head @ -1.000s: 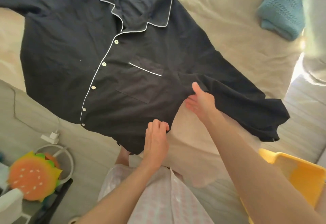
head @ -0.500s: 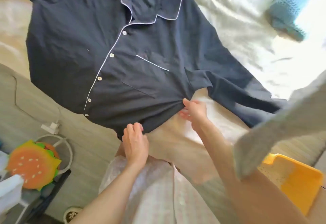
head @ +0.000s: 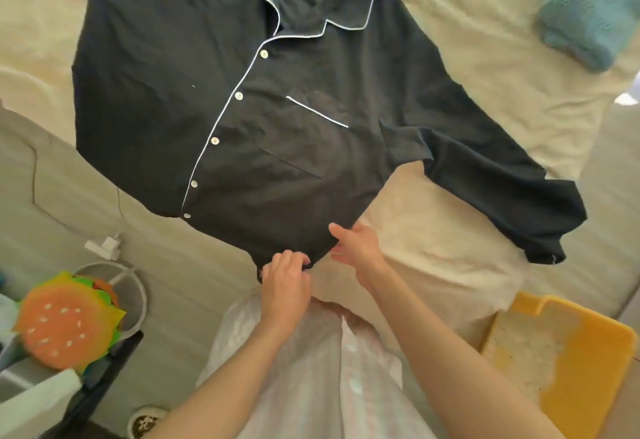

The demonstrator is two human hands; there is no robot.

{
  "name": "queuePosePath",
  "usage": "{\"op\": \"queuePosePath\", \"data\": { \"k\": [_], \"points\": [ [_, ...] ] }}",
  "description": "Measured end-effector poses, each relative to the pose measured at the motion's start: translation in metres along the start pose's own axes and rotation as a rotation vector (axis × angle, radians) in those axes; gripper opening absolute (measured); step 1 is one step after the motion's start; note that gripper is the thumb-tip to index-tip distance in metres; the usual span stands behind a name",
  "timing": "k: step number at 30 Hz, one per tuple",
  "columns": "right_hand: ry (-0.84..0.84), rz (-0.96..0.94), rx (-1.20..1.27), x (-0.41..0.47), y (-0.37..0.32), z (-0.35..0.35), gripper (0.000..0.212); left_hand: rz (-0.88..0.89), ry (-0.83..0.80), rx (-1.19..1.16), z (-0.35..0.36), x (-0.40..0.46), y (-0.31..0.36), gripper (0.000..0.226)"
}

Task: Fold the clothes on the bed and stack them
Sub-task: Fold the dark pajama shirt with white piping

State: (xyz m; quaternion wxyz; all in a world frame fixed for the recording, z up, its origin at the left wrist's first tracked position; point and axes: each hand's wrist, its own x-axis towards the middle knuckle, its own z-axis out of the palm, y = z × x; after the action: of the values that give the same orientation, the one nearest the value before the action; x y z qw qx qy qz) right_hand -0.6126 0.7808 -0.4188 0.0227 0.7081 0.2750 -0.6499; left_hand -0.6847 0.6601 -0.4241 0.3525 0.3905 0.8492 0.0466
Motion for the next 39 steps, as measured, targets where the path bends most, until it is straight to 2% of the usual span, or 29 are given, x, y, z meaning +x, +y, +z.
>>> {"op": "queuePosePath", "data": {
  "k": [6, 9, 13, 18, 20, 23, 25, 27, 30, 34, 39],
  "points": [
    [0.085, 0.025, 0.223, -0.007, 0.016, 0.005, 0.011, 0.076, -0.081, 0.091, 0.003, -0.002, -0.017, 0.031],
    [0.112, -0.021, 0.2, -0.01, 0.022, 0.001, 0.007, 0.087, -0.158, 0.092, 0.009, -0.006, -0.027, 0.028],
    [0.157, -0.041, 0.234, -0.012, 0.028, -0.006, 0.017, 0.083, -0.307, 0.158, 0.021, -0.021, -0.048, 0.022],
    [0.165, -0.116, 0.078, -0.01, 0.033, -0.005, 0.024, 0.082, -0.253, 0.039, 0.026, -0.028, -0.062, 0.039],
    [0.142, -0.16, 0.062, -0.011, 0.038, 0.0, 0.025, 0.156, -0.249, 0.038, 0.022, -0.022, -0.063, 0.055],
    [0.015, -0.2, 0.017, -0.014, 0.052, 0.006, 0.017, 0.255, -0.386, 0.126, 0.021, -0.009, -0.062, 0.067],
    [-0.06, -0.184, 0.004, -0.015, 0.062, 0.008, 0.01, 0.264, -0.533, 0.167, 0.024, -0.002, -0.06, 0.062],
    [-0.072, -0.185, -0.017, -0.017, 0.07, 0.009, 0.013, 0.273, -0.606, 0.139, 0.024, 0.0, -0.057, 0.05],
    [0.008, -0.184, 0.026, -0.021, 0.076, 0.002, 0.02, 0.28, -0.463, 0.047, 0.017, -0.002, -0.053, 0.041],
    [0.199, -0.18, 0.283, -0.027, 0.071, -0.043, 0.017, 0.349, -0.225, 0.016, -0.006, -0.003, -0.032, 0.044],
    [0.421, -0.167, 0.558, -0.028, 0.05, -0.123, 0.015, 0.464, -0.134, 0.139, -0.023, 0.013, 0.038, 0.051]
  ]
}}
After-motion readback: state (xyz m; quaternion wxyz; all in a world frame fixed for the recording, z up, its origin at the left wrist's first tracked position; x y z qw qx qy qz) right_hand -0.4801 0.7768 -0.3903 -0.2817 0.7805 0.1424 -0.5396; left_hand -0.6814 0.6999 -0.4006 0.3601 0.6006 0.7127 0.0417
